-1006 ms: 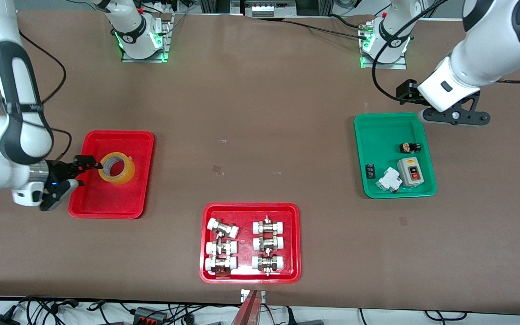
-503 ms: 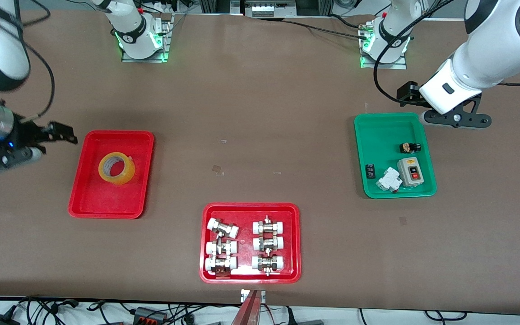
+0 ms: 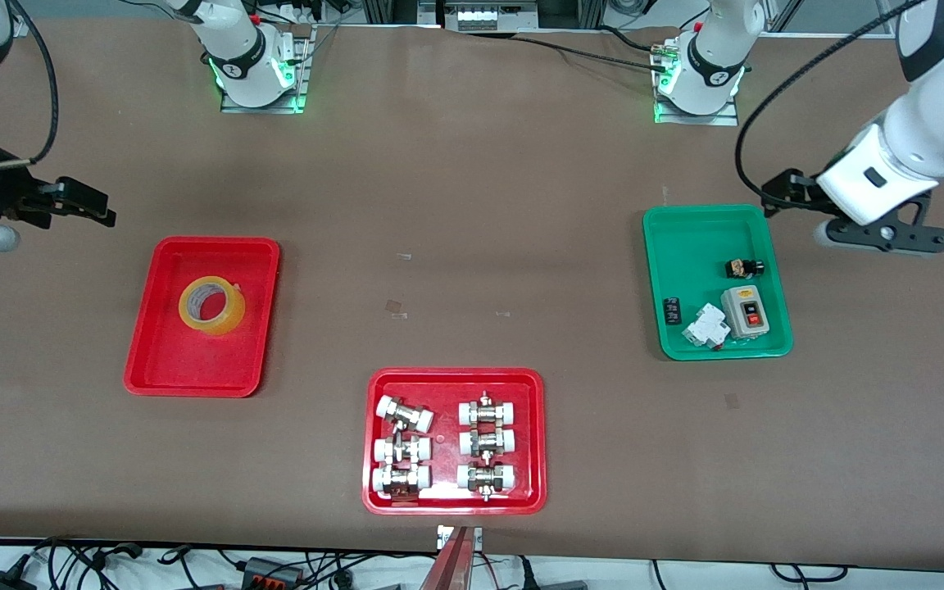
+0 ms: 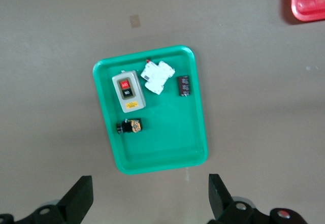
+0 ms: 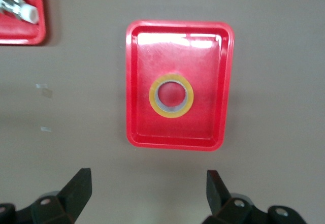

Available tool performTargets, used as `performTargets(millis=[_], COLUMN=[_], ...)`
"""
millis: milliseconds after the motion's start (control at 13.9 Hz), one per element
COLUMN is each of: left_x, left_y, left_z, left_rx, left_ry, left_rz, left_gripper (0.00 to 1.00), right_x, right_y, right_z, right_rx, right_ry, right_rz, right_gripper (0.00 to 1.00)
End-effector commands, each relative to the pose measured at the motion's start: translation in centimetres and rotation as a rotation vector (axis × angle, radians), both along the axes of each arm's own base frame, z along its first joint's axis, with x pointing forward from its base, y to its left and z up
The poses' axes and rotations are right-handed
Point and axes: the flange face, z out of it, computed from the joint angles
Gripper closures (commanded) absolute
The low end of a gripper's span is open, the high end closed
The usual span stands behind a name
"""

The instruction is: Left arm passes tape to right arm into tray

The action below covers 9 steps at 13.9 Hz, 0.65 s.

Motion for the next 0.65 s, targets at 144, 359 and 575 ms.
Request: performTargets(millis=[144,359,575], left_x=[-1.6,-3.3,-5.8], left_y=[-1.1,-1.9,-2.4], left_z=[0.6,0.6,0.5], left_rx=[0.017,0.023,0.049], left_ry=[0.03,0.08,0.07], left_rz=[-0.092,-0.09,-0.056], left_gripper=[0.0,0.0,0.0], right_x=[-2.9,-3.2,-2.7], right_y=[1.3,1.9,2.3], right_z=[3.9,5.1,5.9], right_rx=[-0.028,-0.034,-0.031], right_ry=[-0.057,-0.057,-0.059], right_rz=[-0.014,-0.065,-0.069], right_gripper=[0.0,0.0,0.0])
